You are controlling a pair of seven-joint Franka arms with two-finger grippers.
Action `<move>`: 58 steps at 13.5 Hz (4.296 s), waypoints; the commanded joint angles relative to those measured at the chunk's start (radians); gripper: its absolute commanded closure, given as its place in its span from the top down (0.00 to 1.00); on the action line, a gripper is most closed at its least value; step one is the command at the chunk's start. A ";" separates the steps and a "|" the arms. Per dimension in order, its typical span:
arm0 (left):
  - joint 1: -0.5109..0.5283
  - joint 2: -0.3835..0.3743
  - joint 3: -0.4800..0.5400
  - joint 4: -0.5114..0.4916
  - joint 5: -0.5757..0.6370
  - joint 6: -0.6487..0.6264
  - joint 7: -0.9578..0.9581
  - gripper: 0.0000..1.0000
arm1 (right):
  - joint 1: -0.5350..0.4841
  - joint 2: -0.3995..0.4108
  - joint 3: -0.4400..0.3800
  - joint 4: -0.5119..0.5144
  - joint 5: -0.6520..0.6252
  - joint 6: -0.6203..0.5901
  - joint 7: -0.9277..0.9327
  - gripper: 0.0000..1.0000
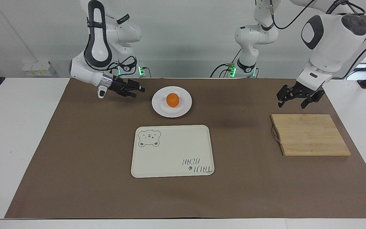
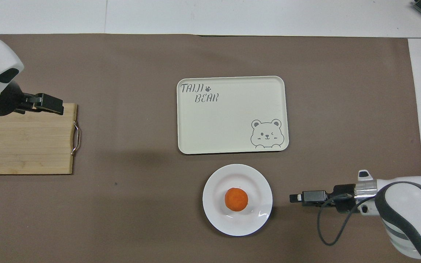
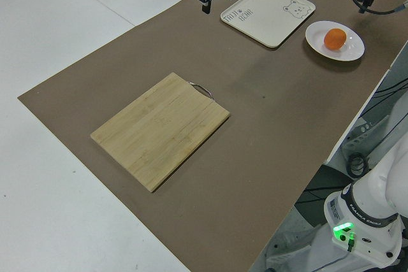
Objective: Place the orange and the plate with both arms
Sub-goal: 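Withdraw the left gripper while the right gripper reaches toward the plate, then grasp the plate rim with the right gripper, then slide the plate with the right gripper onto the bear tray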
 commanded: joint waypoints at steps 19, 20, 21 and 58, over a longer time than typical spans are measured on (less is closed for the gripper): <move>0.008 -0.021 0.012 0.139 0.039 -0.255 0.018 1.00 | 0.231 0.081 0.006 -0.120 0.394 0.254 -0.188 0.29; 0.010 -0.019 0.012 0.139 0.039 -0.255 0.018 1.00 | 0.231 0.082 0.006 -0.120 0.397 0.255 -0.181 0.18; 0.010 -0.021 0.013 0.139 0.039 -0.255 0.018 1.00 | 0.231 0.084 0.006 -0.118 0.397 0.255 -0.174 0.09; 0.008 -0.019 0.012 0.139 0.039 -0.255 0.018 1.00 | 0.151 0.634 -0.001 0.693 0.411 0.134 -0.081 0.00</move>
